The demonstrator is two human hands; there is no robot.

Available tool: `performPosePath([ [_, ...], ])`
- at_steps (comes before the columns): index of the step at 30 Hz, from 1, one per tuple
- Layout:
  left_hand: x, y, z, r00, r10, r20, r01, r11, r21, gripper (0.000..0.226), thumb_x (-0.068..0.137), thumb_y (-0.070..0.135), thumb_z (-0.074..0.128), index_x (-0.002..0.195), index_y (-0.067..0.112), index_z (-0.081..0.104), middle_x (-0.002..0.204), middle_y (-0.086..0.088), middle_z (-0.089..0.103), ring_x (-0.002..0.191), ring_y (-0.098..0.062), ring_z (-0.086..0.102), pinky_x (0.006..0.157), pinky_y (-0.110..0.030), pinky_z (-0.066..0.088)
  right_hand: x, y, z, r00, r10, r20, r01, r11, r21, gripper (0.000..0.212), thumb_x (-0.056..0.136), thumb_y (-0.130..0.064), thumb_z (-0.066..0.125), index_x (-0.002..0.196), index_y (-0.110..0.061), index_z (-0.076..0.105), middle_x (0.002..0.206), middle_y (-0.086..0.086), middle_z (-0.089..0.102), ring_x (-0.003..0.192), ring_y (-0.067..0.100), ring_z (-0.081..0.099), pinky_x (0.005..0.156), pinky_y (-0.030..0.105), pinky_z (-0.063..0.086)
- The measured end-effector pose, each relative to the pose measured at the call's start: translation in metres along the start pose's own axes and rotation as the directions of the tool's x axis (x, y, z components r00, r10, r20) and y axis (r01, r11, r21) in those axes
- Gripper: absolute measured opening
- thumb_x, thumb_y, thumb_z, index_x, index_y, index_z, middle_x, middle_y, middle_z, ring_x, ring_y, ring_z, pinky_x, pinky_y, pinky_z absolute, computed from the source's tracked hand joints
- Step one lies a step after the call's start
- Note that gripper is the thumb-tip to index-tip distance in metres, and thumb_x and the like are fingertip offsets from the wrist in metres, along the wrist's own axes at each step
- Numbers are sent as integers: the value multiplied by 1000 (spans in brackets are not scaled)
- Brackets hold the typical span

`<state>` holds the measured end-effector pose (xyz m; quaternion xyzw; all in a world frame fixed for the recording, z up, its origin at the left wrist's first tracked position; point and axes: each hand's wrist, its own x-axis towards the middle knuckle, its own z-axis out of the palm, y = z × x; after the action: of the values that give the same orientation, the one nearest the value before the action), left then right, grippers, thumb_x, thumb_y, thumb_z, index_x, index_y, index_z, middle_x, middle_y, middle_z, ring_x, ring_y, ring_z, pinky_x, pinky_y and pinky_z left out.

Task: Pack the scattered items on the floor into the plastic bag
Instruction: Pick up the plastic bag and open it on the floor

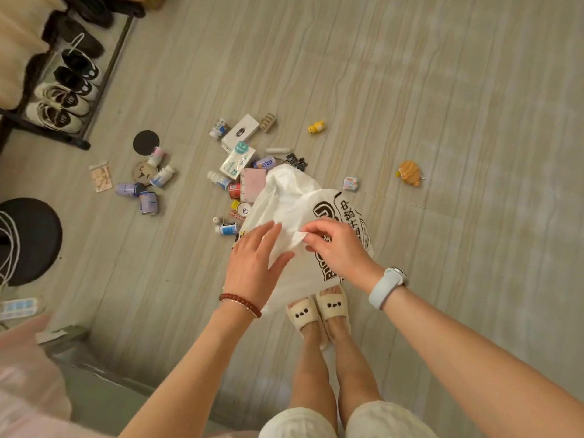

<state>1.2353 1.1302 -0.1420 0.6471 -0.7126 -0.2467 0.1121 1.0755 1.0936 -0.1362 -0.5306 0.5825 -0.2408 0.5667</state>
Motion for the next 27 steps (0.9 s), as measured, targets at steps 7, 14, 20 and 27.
performPosePath([
  [7,5,10,23,959,-276,63,266,806,-528,21,89,29,50,70,23,60,70,10,60,65,3,52,61,-17,39,-2,15,-22,984,43,-172,-49,998,-31,12,87,-3,55,96,-6,63,89,-5,61,81,8,56,74,1,41],
  [14,40,43,20,766,-508,393,503,94,-859,25,93,18,47,71,18,57,63,0,55,53,-12,53,53,-23,45,-18,38,-21,996,16,-82,-31,983,-179,53,83,-24,65,131,-12,45,125,-11,42,121,2,35,105,17,25],
  [20,64,58,18,760,-516,394,489,56,-870,22,94,17,46,76,15,60,55,5,66,49,-8,63,50,-22,52,8,57,-39,995,29,-99,-49,977,-206,35,81,-18,67,115,-10,60,116,3,55,113,16,45,100,40,41],
  [27,103,74,32,657,-667,351,506,45,-862,21,94,15,47,79,14,62,73,-7,61,58,-15,61,60,-29,53,76,74,-97,994,-46,101,75,949,-307,7,81,-12,66,83,-5,65,90,-4,52,95,19,49,82,29,41],
])
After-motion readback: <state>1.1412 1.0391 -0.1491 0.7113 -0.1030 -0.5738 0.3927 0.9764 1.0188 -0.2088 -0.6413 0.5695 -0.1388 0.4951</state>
